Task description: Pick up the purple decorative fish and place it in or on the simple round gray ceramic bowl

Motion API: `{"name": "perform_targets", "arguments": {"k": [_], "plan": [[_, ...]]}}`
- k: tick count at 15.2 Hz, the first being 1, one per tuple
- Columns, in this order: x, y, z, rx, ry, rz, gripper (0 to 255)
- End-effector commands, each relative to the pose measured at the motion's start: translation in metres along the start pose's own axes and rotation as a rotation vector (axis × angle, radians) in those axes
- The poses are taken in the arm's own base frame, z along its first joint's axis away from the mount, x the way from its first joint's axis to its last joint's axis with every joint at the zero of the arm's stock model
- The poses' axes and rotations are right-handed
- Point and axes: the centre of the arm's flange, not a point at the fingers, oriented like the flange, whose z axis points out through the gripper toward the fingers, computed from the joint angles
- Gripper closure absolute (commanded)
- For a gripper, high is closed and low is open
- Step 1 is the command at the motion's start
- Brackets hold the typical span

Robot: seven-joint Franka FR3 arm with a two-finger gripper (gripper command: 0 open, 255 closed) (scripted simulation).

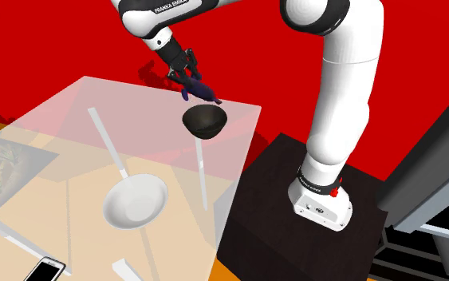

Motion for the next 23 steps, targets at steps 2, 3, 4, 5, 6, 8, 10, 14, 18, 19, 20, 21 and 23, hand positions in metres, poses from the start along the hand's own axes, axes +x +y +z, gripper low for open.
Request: {"name": "perform_targets", "arguments": {"k": [2, 3, 4, 5, 6, 8, 10, 14, 18, 19, 20, 21, 23], "plan": [[0.007, -0.004, 0.013, 0.0, 0.001, 0.0, 255], [0.009, -0.005, 0.017, 0.0, 0.001, 0.0, 255], [0.011, -0.007, 0.022, 0.0, 0.001, 0.0, 255], [0.013, -0.009, 0.026, 0.0, 0.001, 0.0, 255], [0.015, -0.01, 0.031, 0.0, 0.001, 0.0, 255], [0.02, -0.014, 0.04, 0.0, 0.001, 0.0, 255], [0.024, -0.017, 0.049, 0.0, 0.001, 0.0, 255], [0.033, -0.024, 0.067, 0.0, 0.001, 0.0, 255], [0.034, -0.025, 0.069, 0.0, 0.001, 0.0, 255], [0.034, -0.025, 0.069, 0.0, 0.001, 0.0, 255], [0.034, -0.025, 0.069, 0.0, 0.001, 0.0, 255], [0.034, -0.025, 0.069, 0.0, 0.001, 0.0, 255], [0.034, -0.025, 0.069, 0.0, 0.001, 0.0, 255]]}}
